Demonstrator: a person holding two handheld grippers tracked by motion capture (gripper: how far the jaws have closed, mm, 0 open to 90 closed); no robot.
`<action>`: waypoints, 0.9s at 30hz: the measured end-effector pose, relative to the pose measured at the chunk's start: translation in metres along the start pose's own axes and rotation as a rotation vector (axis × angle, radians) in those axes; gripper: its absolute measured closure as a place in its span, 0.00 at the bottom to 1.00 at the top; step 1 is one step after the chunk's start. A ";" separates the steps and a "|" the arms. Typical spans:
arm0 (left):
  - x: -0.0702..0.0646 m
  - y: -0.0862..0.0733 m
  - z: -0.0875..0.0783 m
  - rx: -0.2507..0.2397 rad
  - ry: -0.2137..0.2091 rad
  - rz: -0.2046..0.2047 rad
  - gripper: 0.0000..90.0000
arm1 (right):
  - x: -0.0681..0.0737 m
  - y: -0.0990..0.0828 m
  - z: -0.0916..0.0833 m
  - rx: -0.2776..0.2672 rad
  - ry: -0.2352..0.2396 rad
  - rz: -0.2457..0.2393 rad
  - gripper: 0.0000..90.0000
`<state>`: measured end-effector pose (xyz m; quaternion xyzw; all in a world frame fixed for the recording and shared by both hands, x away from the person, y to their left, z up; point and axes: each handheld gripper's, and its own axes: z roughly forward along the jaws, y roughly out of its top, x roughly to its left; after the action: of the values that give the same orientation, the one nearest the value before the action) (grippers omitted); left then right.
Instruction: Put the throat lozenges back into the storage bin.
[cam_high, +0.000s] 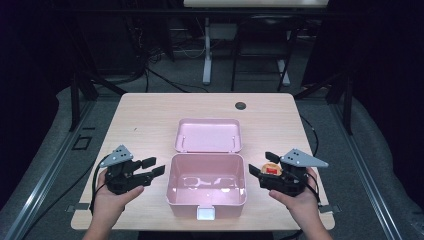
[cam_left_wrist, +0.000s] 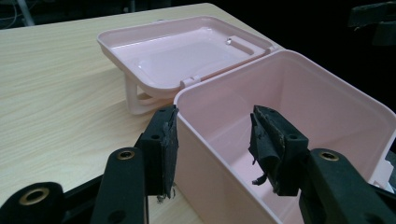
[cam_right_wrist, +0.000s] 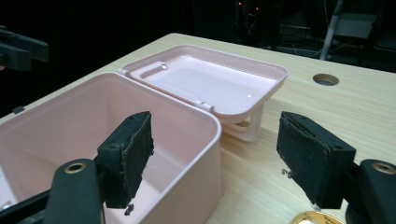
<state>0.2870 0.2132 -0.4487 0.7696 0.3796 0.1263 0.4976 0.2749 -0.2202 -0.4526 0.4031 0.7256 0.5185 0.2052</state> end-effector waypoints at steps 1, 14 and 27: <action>0.000 0.000 0.000 -0.006 -0.003 -0.001 0.57 | -0.001 0.001 0.001 0.010 0.000 0.002 0.27; 0.008 0.001 0.002 0.006 0.001 -0.002 0.56 | -0.012 0.011 0.018 0.156 -0.046 -0.024 0.26; 0.012 0.000 0.003 0.020 -0.011 -0.017 0.53 | -0.030 0.025 0.023 0.321 -0.109 -0.060 0.29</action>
<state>0.2966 0.2193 -0.4525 0.7721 0.3847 0.1139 0.4929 0.3182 -0.2274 -0.4422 0.4364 0.7987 0.3669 0.1924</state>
